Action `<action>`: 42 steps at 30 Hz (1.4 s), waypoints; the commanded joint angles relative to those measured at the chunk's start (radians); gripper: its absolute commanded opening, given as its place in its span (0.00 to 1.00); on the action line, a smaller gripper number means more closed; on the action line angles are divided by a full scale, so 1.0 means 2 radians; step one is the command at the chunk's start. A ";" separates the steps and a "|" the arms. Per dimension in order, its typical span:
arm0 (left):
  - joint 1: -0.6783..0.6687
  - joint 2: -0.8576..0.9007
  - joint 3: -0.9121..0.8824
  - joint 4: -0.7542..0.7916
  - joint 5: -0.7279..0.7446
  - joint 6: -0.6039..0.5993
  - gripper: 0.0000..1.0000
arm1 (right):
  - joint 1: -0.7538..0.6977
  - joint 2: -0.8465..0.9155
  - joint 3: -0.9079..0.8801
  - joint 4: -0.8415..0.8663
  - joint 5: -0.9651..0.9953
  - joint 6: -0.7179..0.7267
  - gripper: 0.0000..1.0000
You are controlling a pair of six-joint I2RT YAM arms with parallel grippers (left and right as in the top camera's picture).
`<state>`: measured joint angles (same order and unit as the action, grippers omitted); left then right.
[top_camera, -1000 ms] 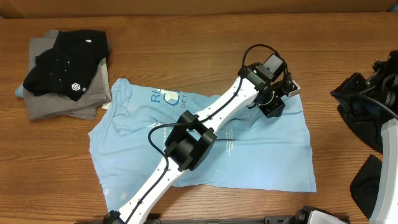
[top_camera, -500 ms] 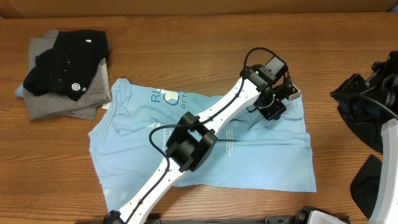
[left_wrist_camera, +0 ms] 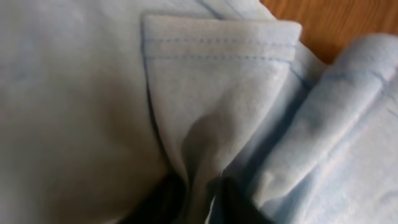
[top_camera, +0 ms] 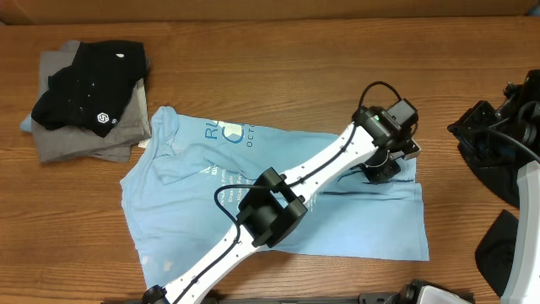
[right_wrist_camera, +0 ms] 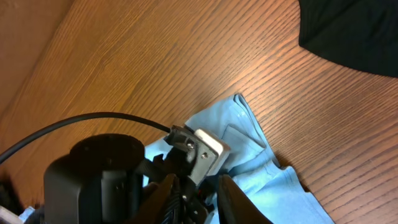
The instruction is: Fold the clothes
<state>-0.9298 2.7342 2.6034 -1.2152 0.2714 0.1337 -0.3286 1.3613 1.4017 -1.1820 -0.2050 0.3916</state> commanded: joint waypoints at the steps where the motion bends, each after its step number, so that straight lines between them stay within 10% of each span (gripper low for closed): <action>1: 0.001 -0.017 0.028 0.002 -0.044 -0.013 0.41 | -0.002 -0.006 0.010 0.001 0.001 -0.003 0.24; 6: 0.022 -0.017 0.033 0.038 0.002 -0.015 0.48 | -0.002 -0.006 0.010 0.001 0.001 -0.003 0.24; 13: 0.042 -0.015 0.031 0.076 0.124 -0.011 0.17 | -0.002 -0.006 0.010 0.003 0.002 -0.003 0.25; 19: 0.038 -0.012 0.015 0.077 0.145 0.001 0.20 | -0.002 -0.006 0.010 0.003 0.002 -0.003 0.25; 42: 0.056 -0.011 -0.079 0.147 0.020 0.012 0.04 | -0.002 -0.006 0.010 0.003 0.006 -0.003 0.25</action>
<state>-0.8448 2.7247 2.4840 -0.9356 0.4168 0.1402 -0.3283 1.3613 1.4017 -1.1797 -0.2039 0.3916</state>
